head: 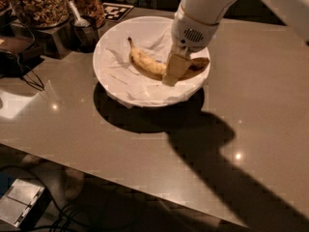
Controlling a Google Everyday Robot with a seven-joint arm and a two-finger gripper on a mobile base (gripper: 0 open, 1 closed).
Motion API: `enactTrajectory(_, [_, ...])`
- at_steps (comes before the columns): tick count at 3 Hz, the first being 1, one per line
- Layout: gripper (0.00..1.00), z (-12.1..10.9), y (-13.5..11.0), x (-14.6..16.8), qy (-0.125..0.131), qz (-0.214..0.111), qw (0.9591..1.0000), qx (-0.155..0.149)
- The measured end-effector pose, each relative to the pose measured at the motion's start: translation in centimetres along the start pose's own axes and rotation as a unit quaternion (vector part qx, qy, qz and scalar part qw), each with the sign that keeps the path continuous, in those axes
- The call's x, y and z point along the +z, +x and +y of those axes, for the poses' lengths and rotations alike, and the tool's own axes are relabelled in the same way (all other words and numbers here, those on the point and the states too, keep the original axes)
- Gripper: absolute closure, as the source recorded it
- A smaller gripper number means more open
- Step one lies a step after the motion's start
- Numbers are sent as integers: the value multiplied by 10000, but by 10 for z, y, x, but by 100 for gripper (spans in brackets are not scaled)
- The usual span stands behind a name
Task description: Pick banana from white bowl
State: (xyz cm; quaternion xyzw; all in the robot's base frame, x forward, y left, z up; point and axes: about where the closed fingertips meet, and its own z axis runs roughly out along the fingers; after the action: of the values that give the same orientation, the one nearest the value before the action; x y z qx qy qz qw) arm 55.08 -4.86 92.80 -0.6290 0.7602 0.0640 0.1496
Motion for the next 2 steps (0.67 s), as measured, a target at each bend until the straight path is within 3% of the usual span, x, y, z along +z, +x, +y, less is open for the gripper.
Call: enactTrajectory(2, [100, 56, -2, -59, 253, -232, 9982, -483])
